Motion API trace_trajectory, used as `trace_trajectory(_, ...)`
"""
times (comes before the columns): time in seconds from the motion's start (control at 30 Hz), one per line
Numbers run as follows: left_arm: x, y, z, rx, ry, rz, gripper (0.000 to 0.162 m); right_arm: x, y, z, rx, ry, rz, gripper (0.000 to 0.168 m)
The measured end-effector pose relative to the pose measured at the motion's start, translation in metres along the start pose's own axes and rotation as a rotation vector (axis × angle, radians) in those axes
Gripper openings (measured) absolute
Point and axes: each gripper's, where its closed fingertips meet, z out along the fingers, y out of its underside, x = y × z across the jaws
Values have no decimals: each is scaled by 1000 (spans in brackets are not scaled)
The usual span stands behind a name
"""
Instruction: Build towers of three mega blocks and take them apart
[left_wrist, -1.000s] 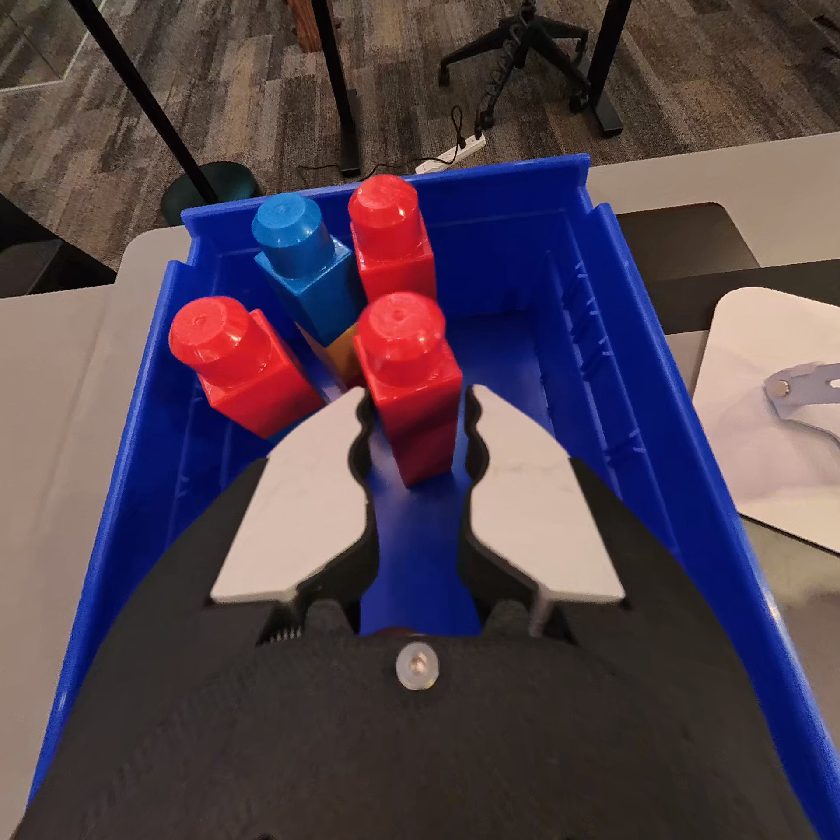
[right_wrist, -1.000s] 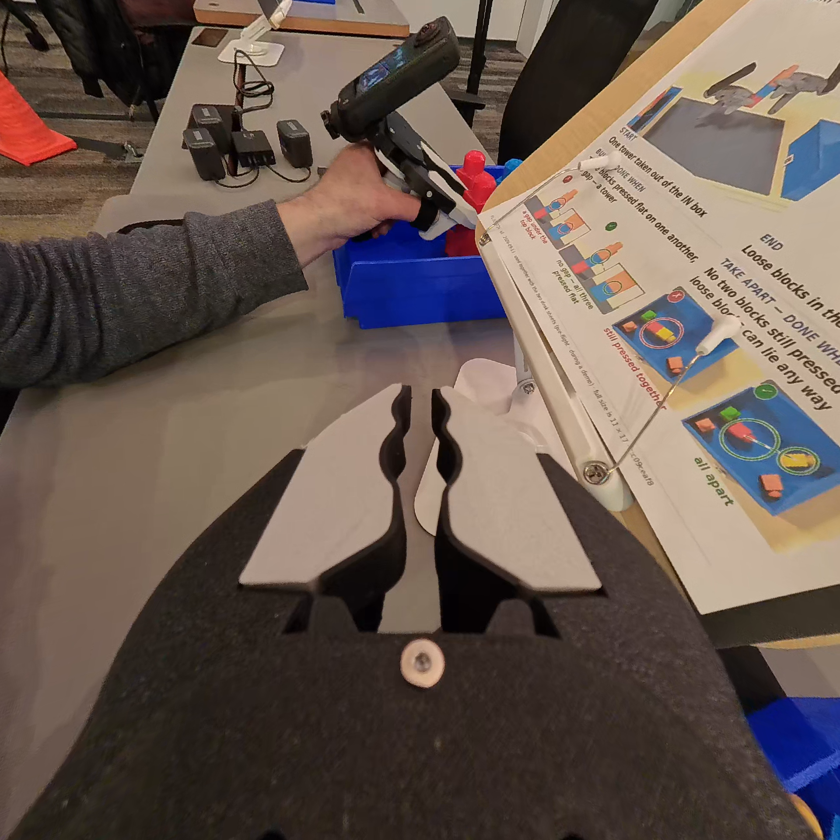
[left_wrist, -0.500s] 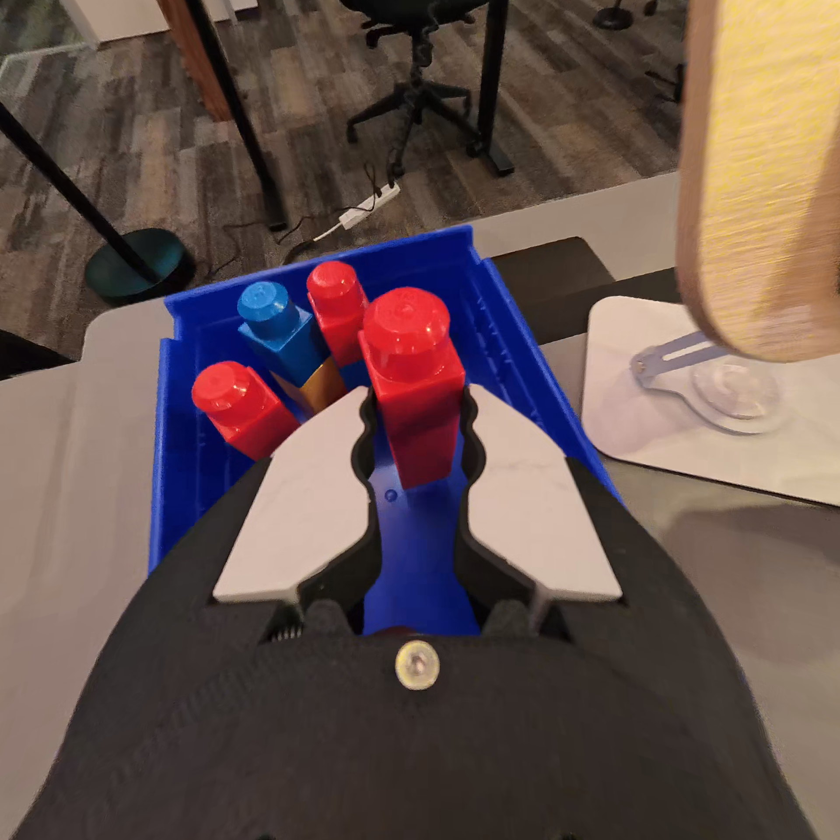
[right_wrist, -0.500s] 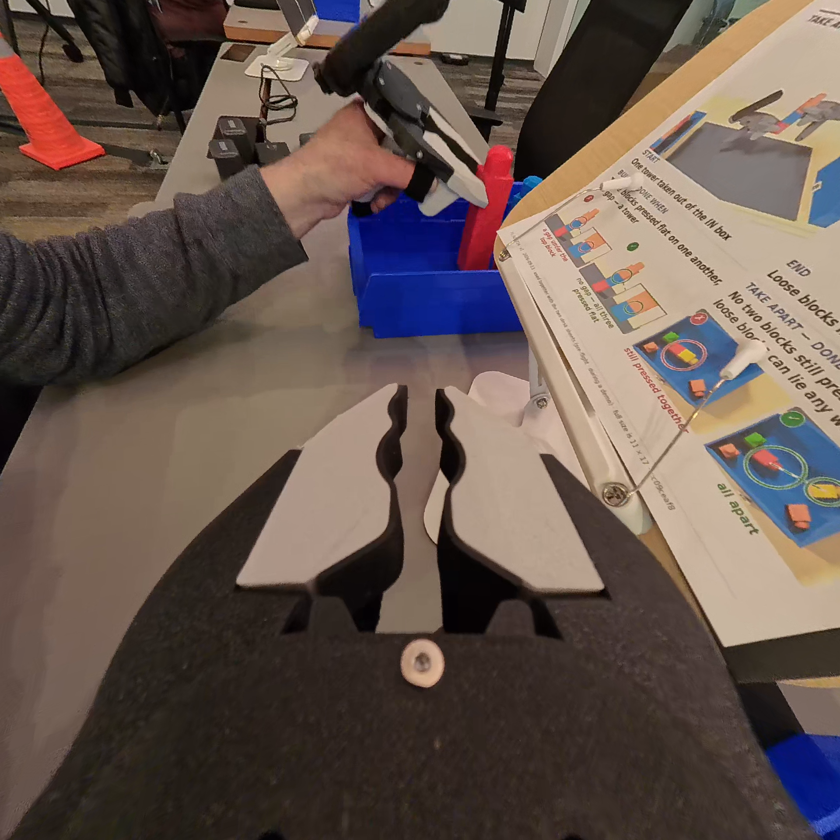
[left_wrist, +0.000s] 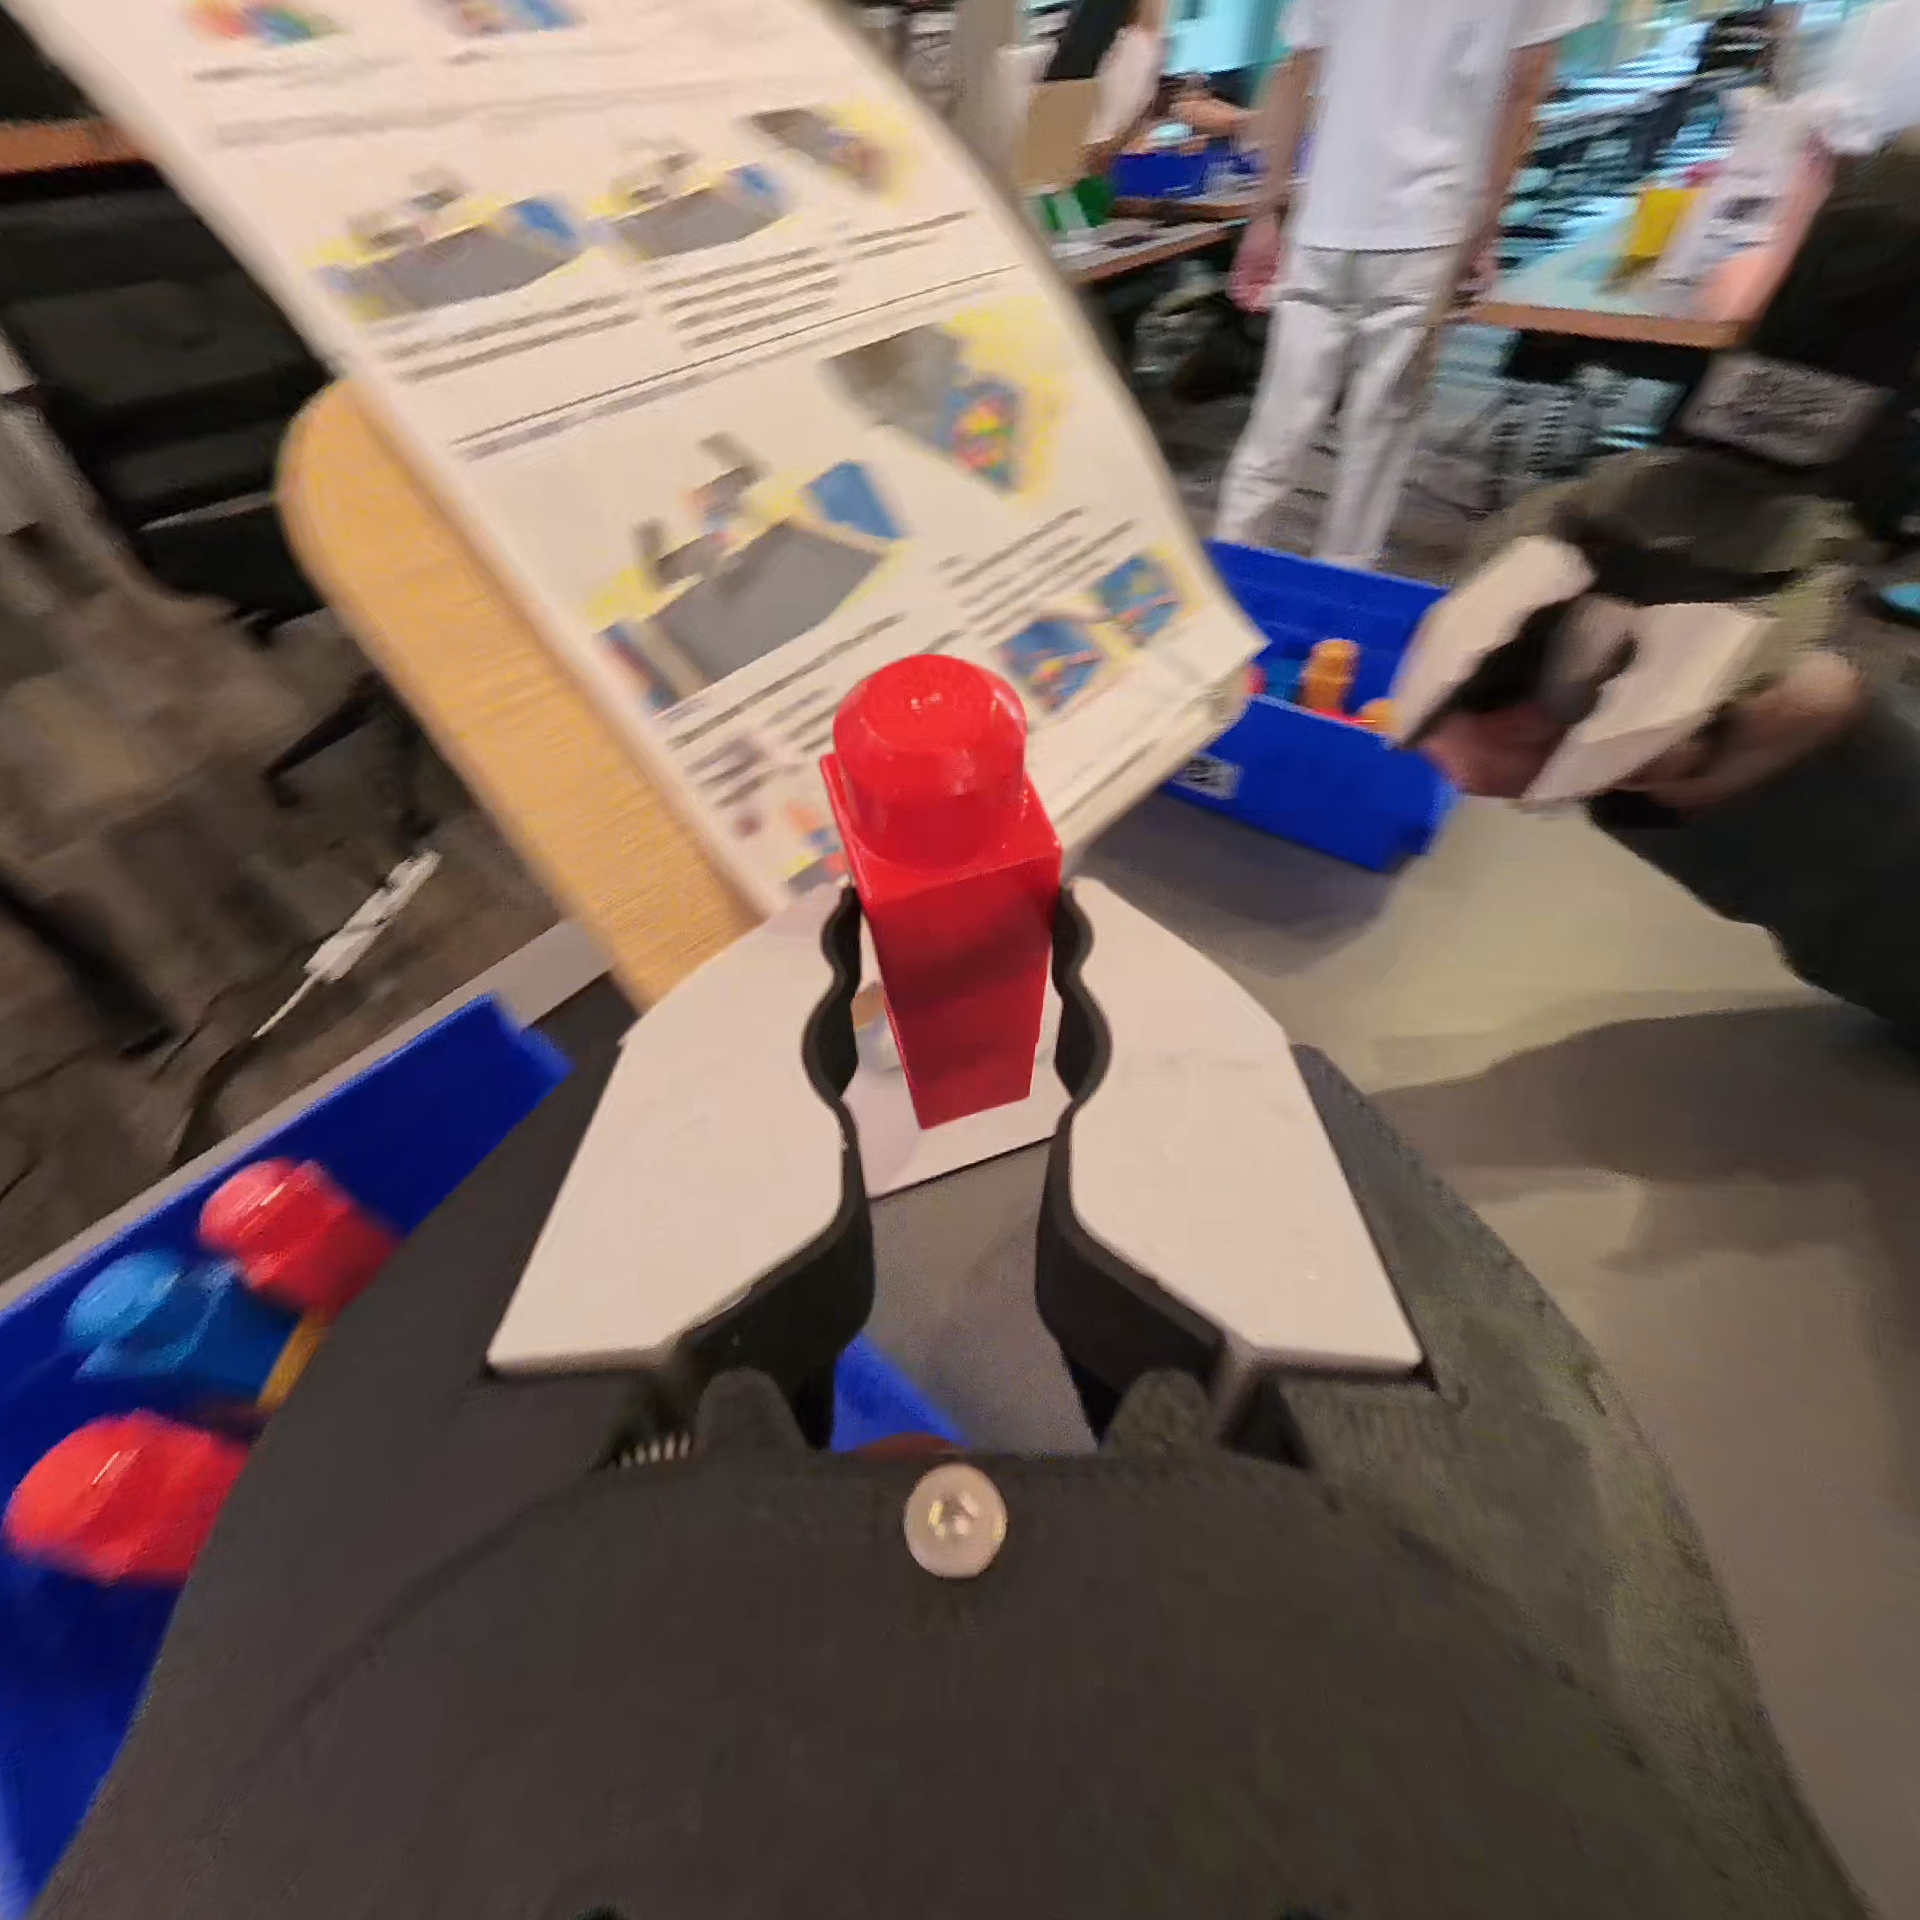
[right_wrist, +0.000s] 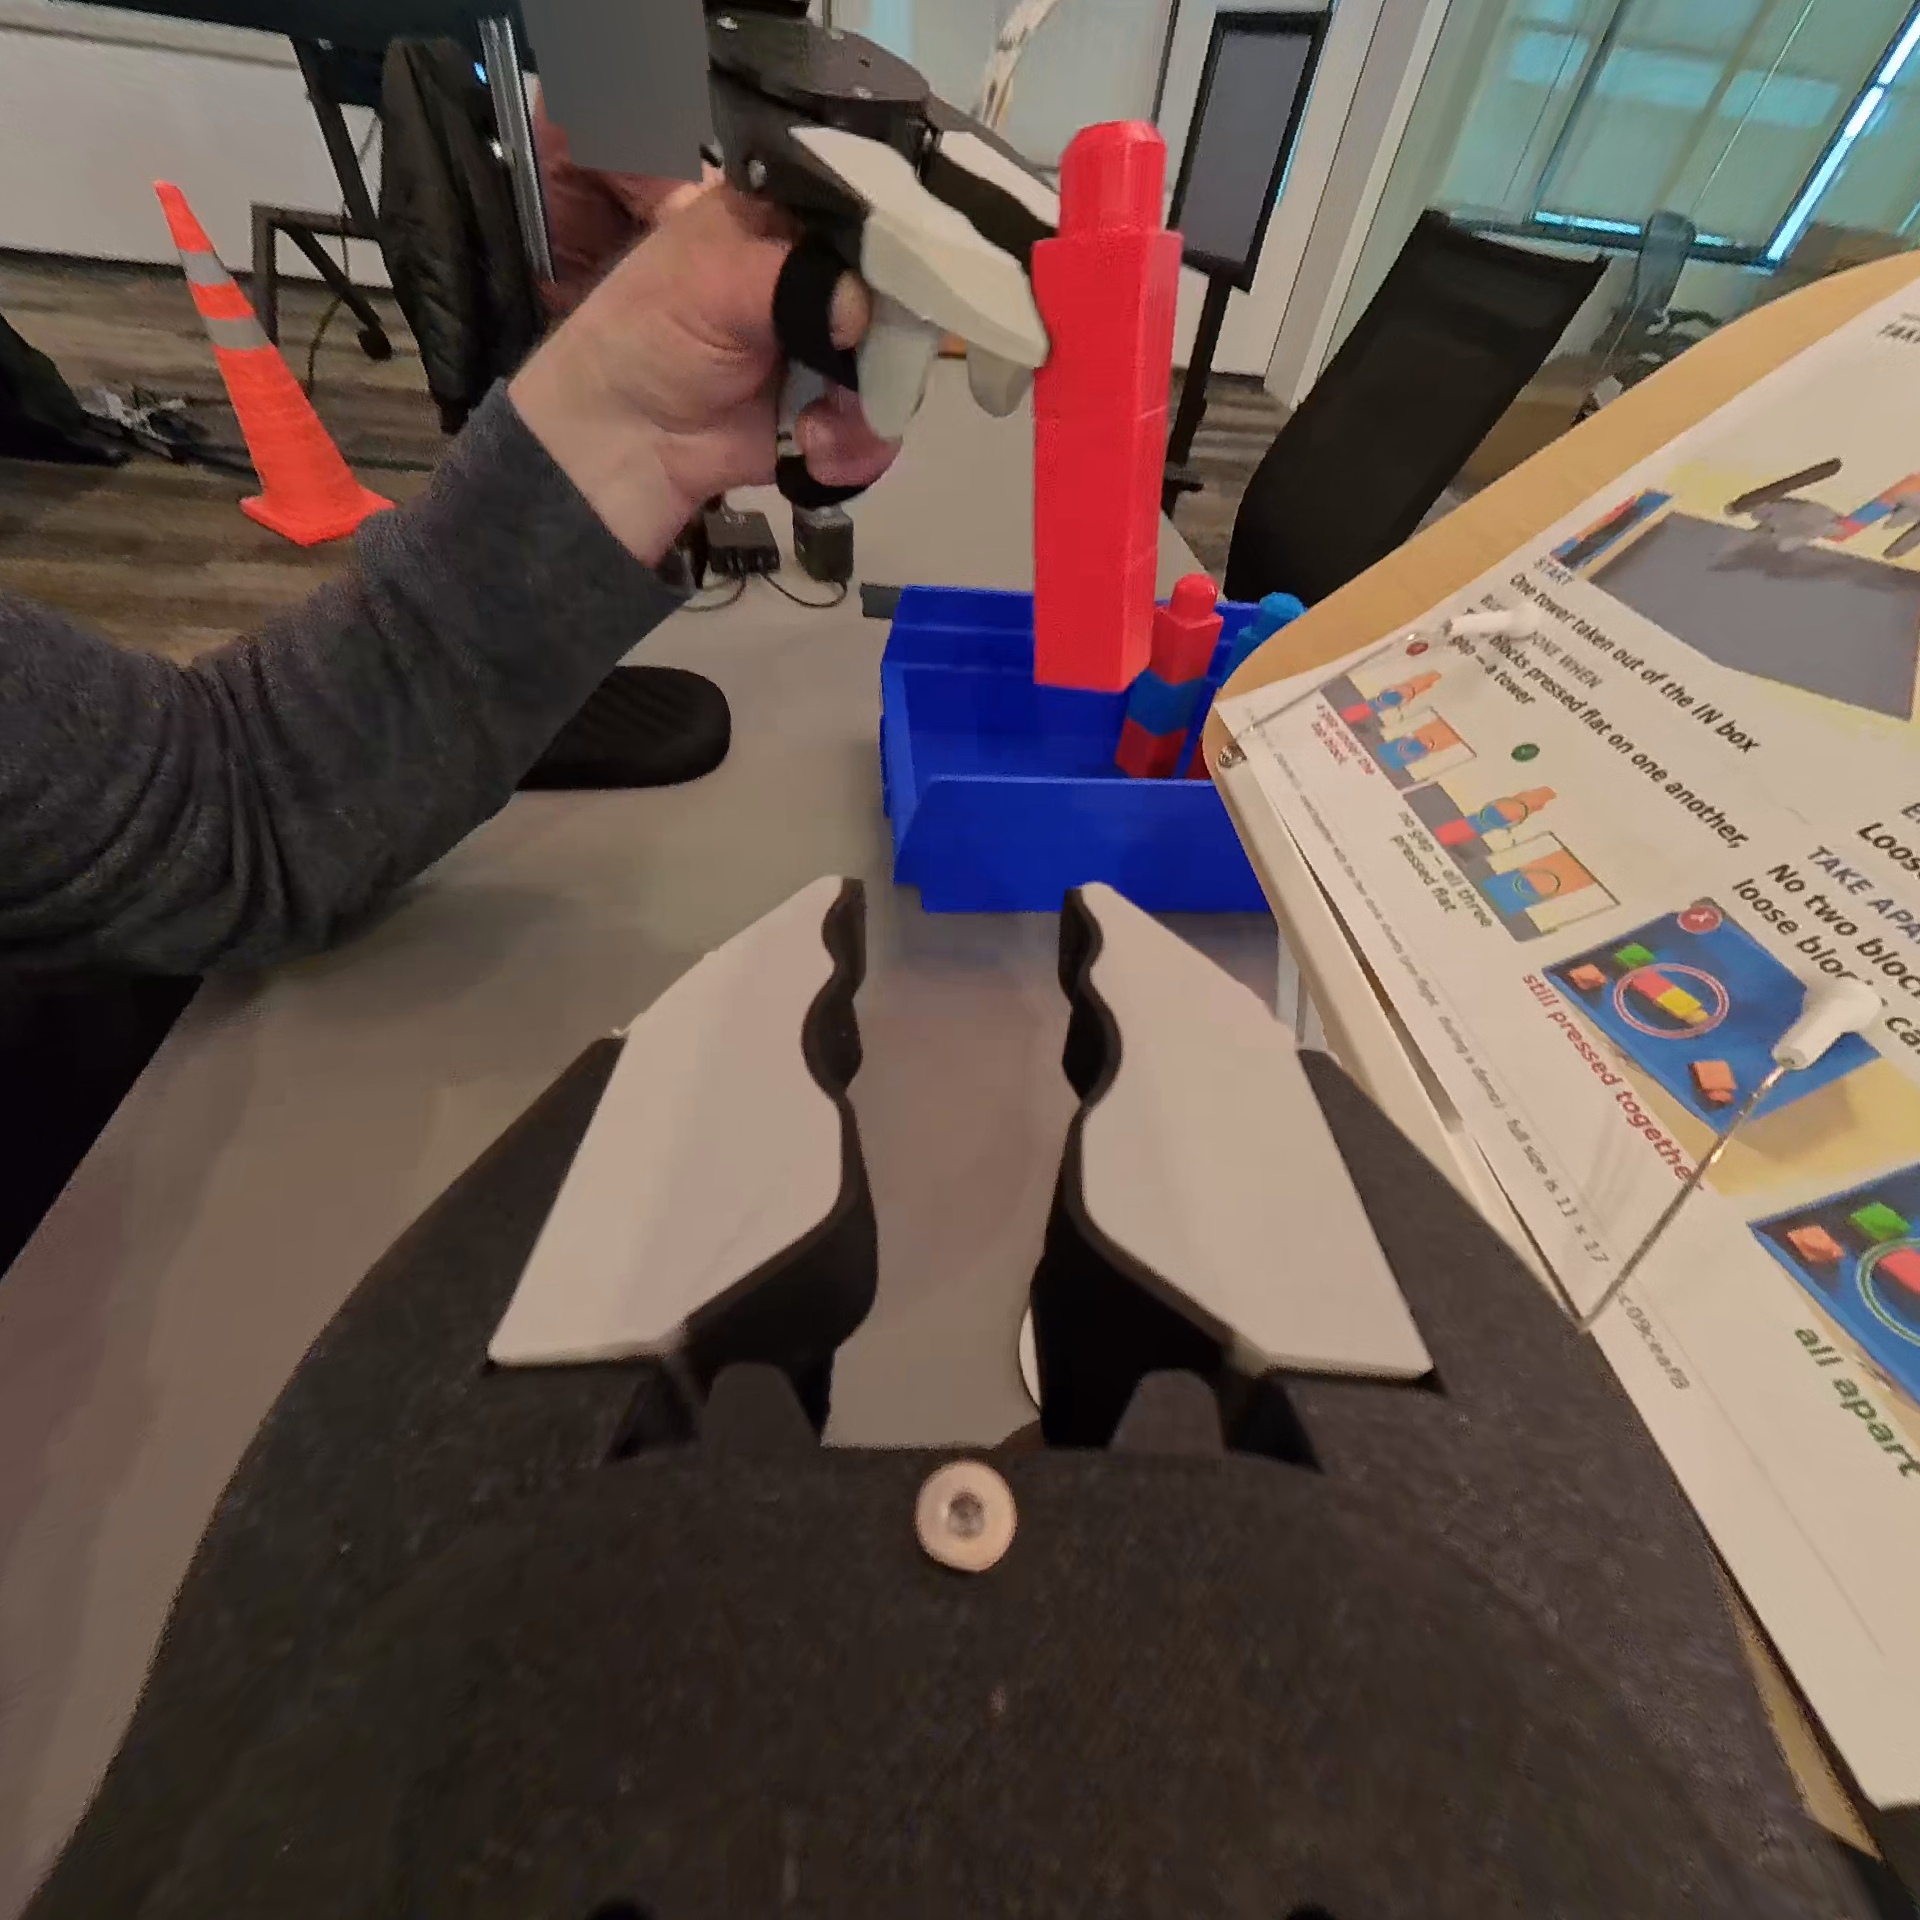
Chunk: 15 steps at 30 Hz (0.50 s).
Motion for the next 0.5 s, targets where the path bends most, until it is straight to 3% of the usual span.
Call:
trace_trajectory(0.23, 119, -12, 47, -40, 413, 110, 34, -7, -10, 1, 110, -82, 57, 53)
trace_trajectory(0.37, 156, -5, 66, -71, 558, 129, 34, -19, -11, 1, 122, -176, 67, 51)
trace_trajectory(0.5, 171, 0, 77, -77, 620, 118, 34, -29, -8, 2, 109, -241, 63, 37)
